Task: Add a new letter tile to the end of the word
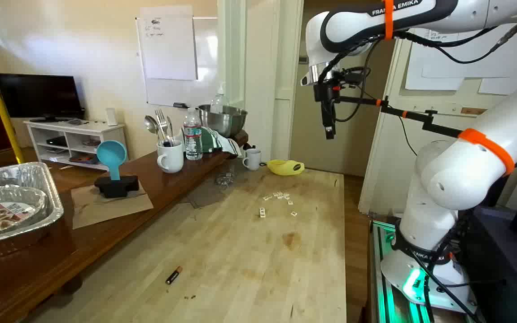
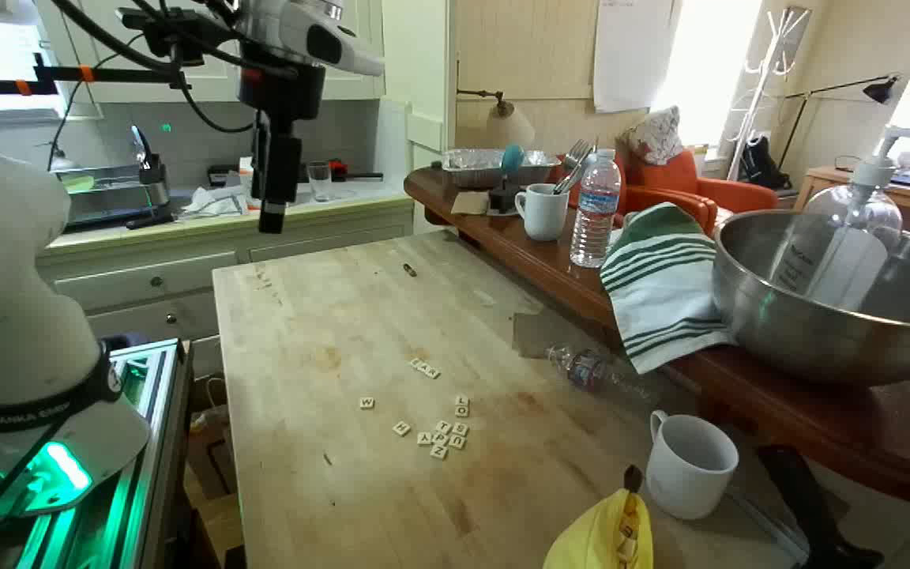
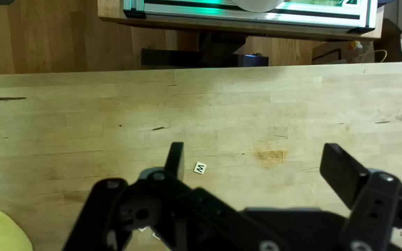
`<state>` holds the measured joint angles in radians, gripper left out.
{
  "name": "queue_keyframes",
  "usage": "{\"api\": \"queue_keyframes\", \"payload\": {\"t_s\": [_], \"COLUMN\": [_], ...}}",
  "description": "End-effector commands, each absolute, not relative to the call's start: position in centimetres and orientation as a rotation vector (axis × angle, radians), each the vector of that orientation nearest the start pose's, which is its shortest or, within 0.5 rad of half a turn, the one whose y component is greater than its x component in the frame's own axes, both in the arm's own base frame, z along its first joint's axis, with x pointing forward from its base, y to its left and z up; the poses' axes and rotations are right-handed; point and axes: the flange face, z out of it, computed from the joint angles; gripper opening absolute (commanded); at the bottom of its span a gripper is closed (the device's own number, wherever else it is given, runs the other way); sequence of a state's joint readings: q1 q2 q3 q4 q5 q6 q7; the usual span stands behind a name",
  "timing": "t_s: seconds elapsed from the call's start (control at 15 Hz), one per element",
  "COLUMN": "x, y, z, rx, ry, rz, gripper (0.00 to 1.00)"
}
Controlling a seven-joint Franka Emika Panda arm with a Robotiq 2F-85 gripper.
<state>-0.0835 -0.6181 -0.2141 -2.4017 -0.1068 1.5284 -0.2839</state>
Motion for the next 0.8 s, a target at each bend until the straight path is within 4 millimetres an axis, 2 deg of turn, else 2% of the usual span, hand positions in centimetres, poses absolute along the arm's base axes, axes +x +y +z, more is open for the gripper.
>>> {"api": "queue_keyframes", "payload": {"t_s": [0.0,0.4,0.53,0.73], "x": [31.7,31.7,32.2,33.4], "y": [-11.9,-11.8,-11.8,-12.0], "z": [50.7,50.7,49.0,46.1], "rx": [-3.030,-3.030,-3.032,-3.047], "ry": [-0.077,-0.077,-0.043,-0.050], "rz": [0.383,0.383,0.414,0.332], "gripper": [1.00,1.00,1.00,1.00]}}
